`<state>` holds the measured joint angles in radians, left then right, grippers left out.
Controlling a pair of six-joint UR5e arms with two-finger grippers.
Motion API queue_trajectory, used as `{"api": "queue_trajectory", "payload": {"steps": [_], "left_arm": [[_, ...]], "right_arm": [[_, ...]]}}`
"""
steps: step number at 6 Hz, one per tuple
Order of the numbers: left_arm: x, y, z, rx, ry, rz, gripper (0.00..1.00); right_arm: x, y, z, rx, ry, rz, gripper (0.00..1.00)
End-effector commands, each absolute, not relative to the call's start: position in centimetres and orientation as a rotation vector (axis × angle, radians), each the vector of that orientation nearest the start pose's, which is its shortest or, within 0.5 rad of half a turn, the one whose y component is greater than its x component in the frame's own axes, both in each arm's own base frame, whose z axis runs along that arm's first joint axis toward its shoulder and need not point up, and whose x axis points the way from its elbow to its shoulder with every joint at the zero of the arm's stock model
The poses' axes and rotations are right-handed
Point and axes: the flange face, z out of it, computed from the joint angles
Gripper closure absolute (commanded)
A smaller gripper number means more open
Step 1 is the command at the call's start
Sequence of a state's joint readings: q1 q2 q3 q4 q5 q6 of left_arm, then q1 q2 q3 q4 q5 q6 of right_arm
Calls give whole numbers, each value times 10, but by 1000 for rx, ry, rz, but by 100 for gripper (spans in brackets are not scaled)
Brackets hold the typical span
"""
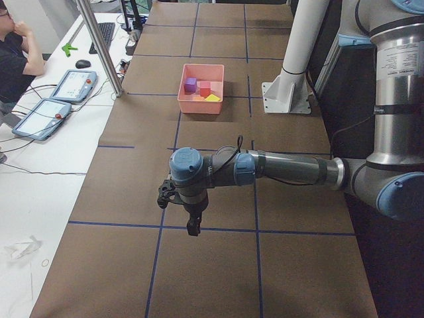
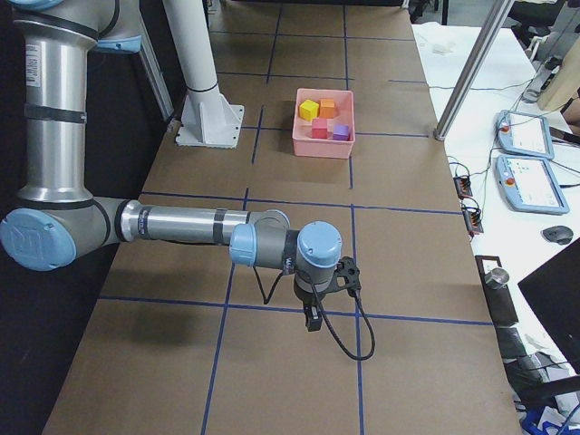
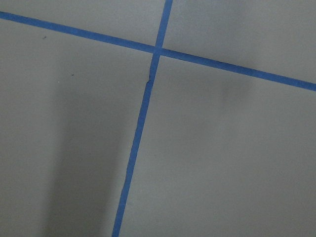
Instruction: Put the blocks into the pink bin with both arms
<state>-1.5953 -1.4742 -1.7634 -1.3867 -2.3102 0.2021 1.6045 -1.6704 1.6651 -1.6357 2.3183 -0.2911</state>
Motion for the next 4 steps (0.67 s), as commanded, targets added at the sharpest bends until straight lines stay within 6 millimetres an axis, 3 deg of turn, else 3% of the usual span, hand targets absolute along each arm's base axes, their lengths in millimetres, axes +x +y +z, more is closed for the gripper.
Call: {"api": "queue_trajectory", "payload": {"steps": [1, 4], "left_arm": [[-77, -440, 630, -1, 744, 137, 0], [-76, -440, 633, -7, 746, 136, 0]], "right_arm": [[80, -442, 665, 61, -750, -223, 0], [81, -445, 661, 68, -747, -226, 0]]}}
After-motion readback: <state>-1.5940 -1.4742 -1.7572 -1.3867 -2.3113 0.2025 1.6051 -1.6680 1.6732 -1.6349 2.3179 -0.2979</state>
